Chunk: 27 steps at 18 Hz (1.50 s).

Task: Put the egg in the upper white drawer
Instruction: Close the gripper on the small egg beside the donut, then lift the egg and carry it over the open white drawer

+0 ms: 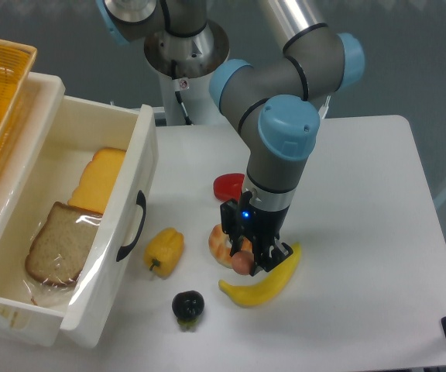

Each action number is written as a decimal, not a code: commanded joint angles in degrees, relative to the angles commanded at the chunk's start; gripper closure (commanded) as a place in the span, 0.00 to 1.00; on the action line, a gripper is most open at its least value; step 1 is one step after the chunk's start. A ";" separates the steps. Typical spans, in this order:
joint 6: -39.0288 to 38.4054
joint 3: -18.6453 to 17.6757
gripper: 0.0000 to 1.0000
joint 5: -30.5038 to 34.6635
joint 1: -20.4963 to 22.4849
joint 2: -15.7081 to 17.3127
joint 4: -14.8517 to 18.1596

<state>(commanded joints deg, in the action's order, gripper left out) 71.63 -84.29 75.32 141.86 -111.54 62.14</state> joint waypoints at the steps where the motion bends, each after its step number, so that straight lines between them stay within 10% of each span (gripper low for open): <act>1: -0.44 -0.09 0.84 -0.18 -0.09 0.61 0.00; 27: -4.66 -3.42 0.84 -6.94 -11.77 17.05 9.05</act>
<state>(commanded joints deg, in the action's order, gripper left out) 66.97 -87.71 68.38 130.08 -94.49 71.19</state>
